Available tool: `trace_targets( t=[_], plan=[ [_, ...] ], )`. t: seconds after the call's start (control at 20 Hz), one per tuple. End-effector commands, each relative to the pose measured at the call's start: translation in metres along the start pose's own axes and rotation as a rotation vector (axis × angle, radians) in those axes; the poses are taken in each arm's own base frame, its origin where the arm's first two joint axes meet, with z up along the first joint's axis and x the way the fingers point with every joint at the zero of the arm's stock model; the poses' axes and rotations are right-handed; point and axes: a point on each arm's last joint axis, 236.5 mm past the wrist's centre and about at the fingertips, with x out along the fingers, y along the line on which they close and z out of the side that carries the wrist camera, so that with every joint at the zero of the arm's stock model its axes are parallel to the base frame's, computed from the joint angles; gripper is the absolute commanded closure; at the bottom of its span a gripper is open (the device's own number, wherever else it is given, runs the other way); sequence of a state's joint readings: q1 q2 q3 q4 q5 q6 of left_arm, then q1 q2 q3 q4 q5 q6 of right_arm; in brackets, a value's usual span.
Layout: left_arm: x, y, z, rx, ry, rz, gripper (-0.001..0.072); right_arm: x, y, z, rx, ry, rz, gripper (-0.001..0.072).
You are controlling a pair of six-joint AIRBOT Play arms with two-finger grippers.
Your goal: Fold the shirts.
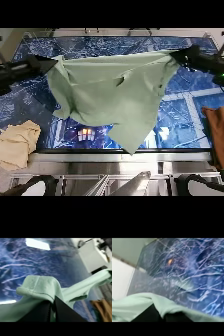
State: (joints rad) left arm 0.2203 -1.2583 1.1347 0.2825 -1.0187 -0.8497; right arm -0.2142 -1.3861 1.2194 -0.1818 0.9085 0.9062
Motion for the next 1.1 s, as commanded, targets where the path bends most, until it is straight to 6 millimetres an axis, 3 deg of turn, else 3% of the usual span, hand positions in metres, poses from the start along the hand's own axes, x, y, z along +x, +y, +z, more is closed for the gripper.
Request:
trace_targets(
  t=[0.0, 0.05, 0.15, 0.2, 0.3, 0.4, 0.5, 0.65, 0.8, 0.95, 1.05],
  plan=[
    [0.032, 0.069, 0.013, -0.006, 0.02, 0.088, 0.0275, 0.023, -0.066, 0.029, 0.165, -0.092, -0.03, 0.032],
    [0.031, 0.075, 0.022, -0.008, 0.027, 0.071, -0.0013, 0.016, -0.071, 0.031, 0.178, -0.08, -0.011, 0.018],
    [0.02, 0.086, 0.033, -0.057, 0.051, 0.036, -0.0003, -0.003, -0.078, 0.031, 0.196, -0.046, 0.025, 0.0192],
    [0.012, 0.092, 0.034, -0.08, 0.076, 0.029, -0.0003, -0.014, -0.077, 0.028, 0.197, -0.018, 0.054, 0.024],
    [-0.013, 0.108, 0.018, -0.18, 0.176, 0.034, -0.0003, -0.041, -0.065, 0.012, 0.197, 0.084, 0.145, 0.0281],
    [-0.037, 0.127, -0.016, -0.297, 0.29, 0.065, -0.0002, -0.069, -0.061, -0.029, 0.198, 0.268, 0.189, 0.0282],
    [-0.053, 0.14, -0.058, -0.403, 0.379, 0.075, 0.0, -0.084, -0.083, -0.084, 0.276, 0.442, 0.114, 0.0283],
    [-0.053, 0.14, -0.129, -0.541, 0.51, 0.053, 0.0013, -0.091, -0.116, -0.156, 0.441, 0.529, 0.021, 0.0282],
    [-0.041, 0.122, -0.186, -0.603, 0.625, 0.001, 0.0016, -0.094, -0.148, -0.217, 0.564, 0.555, -0.088, 0.0282],
    [-0.029, 0.107, -0.218, -0.599, 0.699, -0.019, 0.0016, -0.099, -0.176, -0.248, 0.594, 0.572, -0.2, 0.0282],
    [-0.022, 0.104, -0.22, -0.576, 0.708, -0.018, 0.0016, -0.096, -0.179, -0.258, 0.629, 0.589, -0.212, 0.0282]
  ],
)
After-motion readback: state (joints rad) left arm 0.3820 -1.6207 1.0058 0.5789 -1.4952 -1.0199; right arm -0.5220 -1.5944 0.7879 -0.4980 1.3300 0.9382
